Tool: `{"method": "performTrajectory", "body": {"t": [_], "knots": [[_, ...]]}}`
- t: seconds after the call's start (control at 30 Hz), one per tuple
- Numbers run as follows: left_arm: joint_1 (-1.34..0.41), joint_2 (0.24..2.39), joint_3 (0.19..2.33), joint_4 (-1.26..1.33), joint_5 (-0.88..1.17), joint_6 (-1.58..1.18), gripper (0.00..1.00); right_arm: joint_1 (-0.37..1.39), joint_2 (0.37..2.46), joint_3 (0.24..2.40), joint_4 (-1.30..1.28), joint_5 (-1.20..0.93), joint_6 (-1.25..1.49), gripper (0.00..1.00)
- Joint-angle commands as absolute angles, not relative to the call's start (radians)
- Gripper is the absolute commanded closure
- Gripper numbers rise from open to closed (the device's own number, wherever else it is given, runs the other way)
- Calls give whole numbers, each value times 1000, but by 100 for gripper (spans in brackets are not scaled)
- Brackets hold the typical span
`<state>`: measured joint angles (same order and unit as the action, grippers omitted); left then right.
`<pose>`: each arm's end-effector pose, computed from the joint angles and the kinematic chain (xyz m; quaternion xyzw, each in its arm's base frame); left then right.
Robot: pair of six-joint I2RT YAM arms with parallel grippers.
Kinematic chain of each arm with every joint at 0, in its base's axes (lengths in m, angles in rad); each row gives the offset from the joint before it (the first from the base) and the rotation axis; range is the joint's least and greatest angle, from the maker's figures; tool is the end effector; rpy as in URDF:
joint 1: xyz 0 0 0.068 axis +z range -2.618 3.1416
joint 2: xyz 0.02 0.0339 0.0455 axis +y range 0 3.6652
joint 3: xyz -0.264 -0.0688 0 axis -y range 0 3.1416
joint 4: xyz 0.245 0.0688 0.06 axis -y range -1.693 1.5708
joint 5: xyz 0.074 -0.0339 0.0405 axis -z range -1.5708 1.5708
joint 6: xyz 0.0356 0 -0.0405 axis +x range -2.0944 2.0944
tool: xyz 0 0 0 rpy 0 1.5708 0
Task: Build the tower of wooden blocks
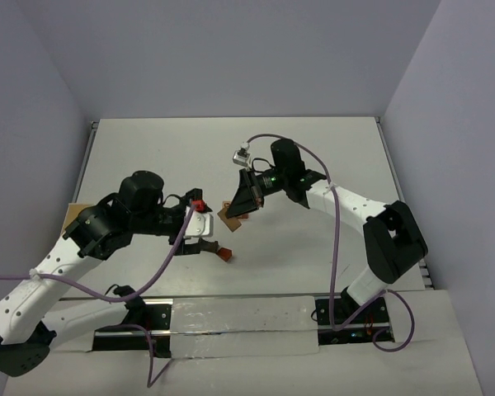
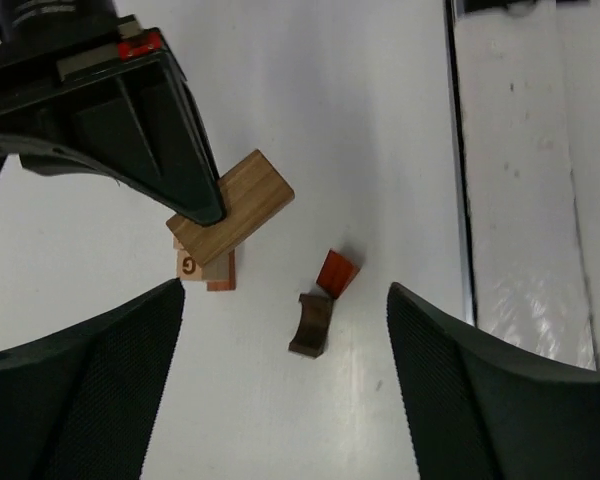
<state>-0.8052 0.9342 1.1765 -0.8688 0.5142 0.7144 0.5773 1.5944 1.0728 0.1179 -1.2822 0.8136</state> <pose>0.1063 -0.1358 0.3813 0.6771 0.5448 -0.2462 0.4291 0.2712 0.2174 0.2743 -0.2484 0.7030 0.6661 0.0192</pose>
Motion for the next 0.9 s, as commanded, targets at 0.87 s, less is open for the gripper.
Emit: {"method": "performTrajectory", "body": {"t": [0.87], "knots": [[-1143, 1173, 1278, -1031, 301, 1029, 36, 733, 1706, 1196, -235, -1324, 594, 100]]}}
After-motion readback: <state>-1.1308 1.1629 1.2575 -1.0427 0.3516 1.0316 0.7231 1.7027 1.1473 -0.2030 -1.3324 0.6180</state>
